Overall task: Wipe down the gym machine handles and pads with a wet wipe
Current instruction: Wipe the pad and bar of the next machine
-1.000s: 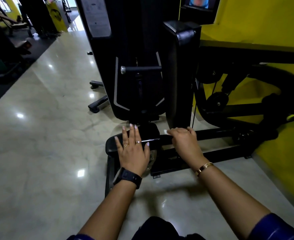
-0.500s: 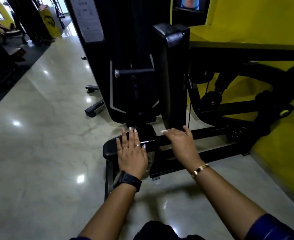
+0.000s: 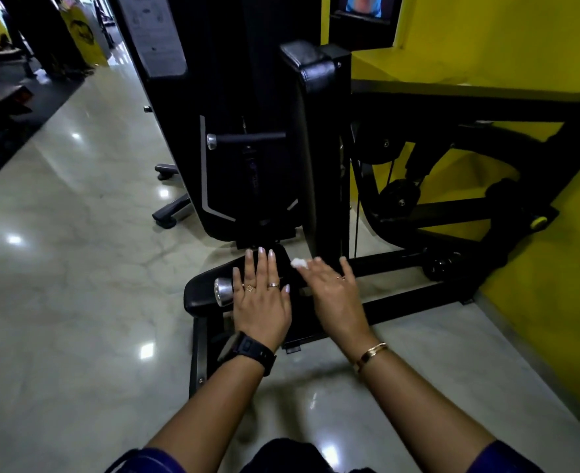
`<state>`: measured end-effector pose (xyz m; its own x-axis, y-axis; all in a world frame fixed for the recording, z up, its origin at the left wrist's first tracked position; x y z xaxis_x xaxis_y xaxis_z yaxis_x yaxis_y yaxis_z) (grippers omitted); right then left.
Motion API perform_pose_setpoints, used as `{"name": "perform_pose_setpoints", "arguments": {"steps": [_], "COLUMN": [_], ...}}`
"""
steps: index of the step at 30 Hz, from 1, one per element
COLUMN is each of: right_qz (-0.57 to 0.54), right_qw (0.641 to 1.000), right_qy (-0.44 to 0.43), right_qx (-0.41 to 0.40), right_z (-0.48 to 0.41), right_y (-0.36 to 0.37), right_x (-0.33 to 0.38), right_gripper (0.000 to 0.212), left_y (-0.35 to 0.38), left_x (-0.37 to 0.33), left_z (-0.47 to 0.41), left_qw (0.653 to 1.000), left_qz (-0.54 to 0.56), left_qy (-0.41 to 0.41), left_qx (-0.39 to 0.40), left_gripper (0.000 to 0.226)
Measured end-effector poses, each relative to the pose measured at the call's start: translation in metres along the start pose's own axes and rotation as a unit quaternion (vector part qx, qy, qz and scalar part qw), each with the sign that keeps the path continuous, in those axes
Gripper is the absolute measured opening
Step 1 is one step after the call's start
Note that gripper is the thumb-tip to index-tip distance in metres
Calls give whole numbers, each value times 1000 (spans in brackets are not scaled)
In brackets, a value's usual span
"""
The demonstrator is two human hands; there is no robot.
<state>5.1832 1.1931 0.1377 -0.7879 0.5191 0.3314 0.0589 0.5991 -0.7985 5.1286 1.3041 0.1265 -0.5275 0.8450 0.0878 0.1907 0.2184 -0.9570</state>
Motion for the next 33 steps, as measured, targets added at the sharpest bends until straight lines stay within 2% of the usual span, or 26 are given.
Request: {"name": "perform_pose_setpoints", "arguments": {"steps": [3,6,8,14,17,19,21,24,27,30,33], "right_qz": [53,36,11,-22,4,45,79,96,74,22,15], "right_qw": [994,982,979,997,999,997,988,977,983,993,996], "right_qy": [95,182,201,67,37,68,136,188,167,112,87], "right_qx": [-10,-27,-31,-22,-10,-2,8,-4,-9,-32,-8], "right_z": [9,10,3,-10,-6,0,5,6,2,1,1], "right_y": [-18,-33,-32,-1,-9,-23,-36,-45,-32,-19,-27], "right_x": [-65,-103,-98,-25,-43,-76,-115,-139,-117,-90,-102], "right_gripper": [73,59,49,33,43,51,57,53,46,37,47], "left_y": [4,5,4,13,11,9,7,10,11,16,19], "left_x": [-9,-21,-26,-59,-67,-72,-78,-91,-107,-126,-131], "left_z": [0,-4,-6,-11,-15,-15,-16,-18,-21,-22,-24], "left_qw": [1000,1000,999,995,994,992,992,991,988,980,979], "left_qz": [-3,-12,-28,-74,-61,-65,-66,-77,-73,-111,-106], "left_qy": [15,16,15,60,72,72,72,85,105,146,157], "left_qx": [-24,-4,-8,-2,-56,-87,-81,-65,-90,-77,-70], "left_gripper": [68,68,67,70,65,64,66,67,66,70,74]}}
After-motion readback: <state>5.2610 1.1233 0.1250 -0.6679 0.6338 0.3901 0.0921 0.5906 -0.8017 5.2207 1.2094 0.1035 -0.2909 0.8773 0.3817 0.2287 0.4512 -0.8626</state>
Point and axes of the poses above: each hand's wrist, its own z-axis away from the middle knuckle, its own y-axis out of the palm, x = y × z, the point moved 7 cm from there along -z, towards the middle knuckle, and after that the axes turned 5 degrees about -z, right-handed, at the moved point
